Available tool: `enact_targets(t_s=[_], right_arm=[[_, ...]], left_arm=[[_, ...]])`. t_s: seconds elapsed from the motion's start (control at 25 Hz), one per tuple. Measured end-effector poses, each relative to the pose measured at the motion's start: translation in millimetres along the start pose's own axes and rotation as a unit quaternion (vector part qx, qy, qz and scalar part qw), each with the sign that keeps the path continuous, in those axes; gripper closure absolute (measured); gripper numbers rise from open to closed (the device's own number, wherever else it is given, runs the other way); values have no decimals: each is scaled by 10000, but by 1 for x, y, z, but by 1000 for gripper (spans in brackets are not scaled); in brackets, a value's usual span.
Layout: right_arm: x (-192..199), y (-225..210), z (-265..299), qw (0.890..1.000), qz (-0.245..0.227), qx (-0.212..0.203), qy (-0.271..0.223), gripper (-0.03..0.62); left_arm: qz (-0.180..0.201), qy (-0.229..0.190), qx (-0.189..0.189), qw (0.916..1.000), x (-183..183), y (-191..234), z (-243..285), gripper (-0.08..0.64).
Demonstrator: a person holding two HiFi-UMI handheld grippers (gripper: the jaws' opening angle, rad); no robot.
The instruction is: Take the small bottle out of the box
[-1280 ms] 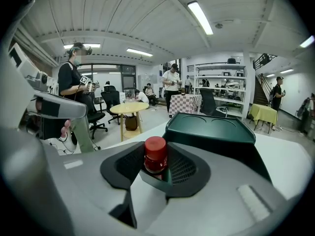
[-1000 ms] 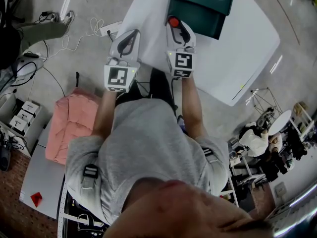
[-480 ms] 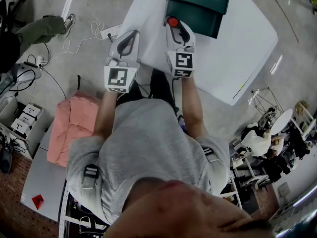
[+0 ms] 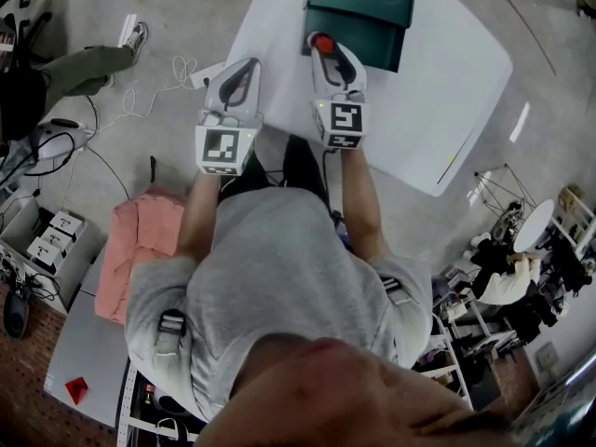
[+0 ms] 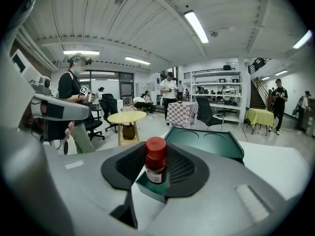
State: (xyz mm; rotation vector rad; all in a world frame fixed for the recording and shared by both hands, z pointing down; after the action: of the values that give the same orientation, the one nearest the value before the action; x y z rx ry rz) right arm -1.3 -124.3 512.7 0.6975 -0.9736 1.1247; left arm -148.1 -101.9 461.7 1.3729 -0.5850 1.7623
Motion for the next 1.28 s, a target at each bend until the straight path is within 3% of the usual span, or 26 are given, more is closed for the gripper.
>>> enact_targets(t_s=[0.32, 0.68, 0.96, 1.28], right_arm=[[-19, -10, -22, 9993, 67, 286, -233, 463], [-35, -41, -59, 9945, 255, 899, -471, 463], [-44, -52, -96, 9871, 347, 1450, -587, 463], [-17, -113, -140, 9732, 614, 2146, -558, 463]], left_arm=[[159, -127, 275, 9994, -16, -13, 3, 548], [430, -271, 903, 9946, -41, -47, 23, 548], [648, -333, 1478, 9863, -56, -71, 21, 548], [854, -350, 2206, 9710, -56, -137, 65, 548]])
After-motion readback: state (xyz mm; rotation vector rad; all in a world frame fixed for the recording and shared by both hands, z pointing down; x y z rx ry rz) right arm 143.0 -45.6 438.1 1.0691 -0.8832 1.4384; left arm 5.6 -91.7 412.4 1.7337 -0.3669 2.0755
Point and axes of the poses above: the fingertips, and each gripper's own axes: z forward along the fingers, y to its left, x out of its underside, the point moved 3 cm from there along -z, backward along the fingers, and after that the axes turned 3 degrees about x, right-handed, at the moved point
